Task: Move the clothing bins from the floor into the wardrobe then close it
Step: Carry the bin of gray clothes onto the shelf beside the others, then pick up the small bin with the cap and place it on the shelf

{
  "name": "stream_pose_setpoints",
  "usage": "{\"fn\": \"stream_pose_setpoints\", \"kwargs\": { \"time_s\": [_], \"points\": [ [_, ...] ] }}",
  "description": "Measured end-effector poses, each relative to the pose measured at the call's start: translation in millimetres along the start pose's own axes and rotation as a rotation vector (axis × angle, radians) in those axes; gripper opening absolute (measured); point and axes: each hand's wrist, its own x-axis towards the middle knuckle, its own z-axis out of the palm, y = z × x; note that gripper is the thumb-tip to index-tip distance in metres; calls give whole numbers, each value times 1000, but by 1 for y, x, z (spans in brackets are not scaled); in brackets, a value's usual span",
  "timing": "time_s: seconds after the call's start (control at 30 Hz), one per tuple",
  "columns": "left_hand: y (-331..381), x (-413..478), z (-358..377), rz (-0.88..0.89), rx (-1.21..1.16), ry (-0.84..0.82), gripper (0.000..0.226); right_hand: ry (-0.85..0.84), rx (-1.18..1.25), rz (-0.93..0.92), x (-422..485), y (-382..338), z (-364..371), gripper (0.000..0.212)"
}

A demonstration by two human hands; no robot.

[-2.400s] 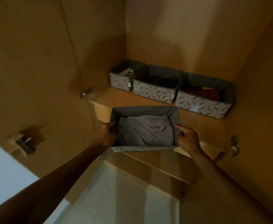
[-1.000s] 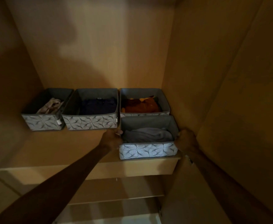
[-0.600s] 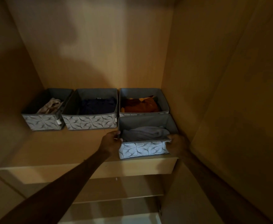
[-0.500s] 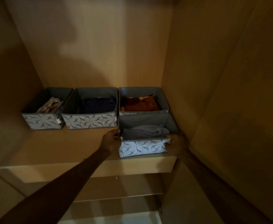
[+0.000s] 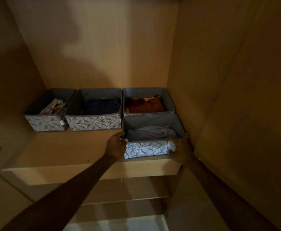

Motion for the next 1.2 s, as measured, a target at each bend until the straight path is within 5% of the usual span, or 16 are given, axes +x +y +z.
{"fn": "stream_pose_setpoints", "kwargs": {
  "time_s": [0.23, 0.33, 0.47, 0.67, 1.2],
  "points": [
    [-12, -42, 0, 32, -134, 180, 34, 221, 308, -202, -36, -24, 10, 54],
    [-30, -70, -4, -30, -170, 188, 34, 181, 491, -334, -55, -32, 31, 44],
    [-56, -122, -12, -153, -179, 240, 32, -74, 719, -263, -81, -39, 64, 41],
    [-97, -229, -27, -398, -191, 350, 32, -418, 671, -273, -121, -49, 128, 41],
    [-121, -574, -31, -930, -270, 1035, 26, -1154, 263, -809, -345, -119, 224, 45]
  ]
}}
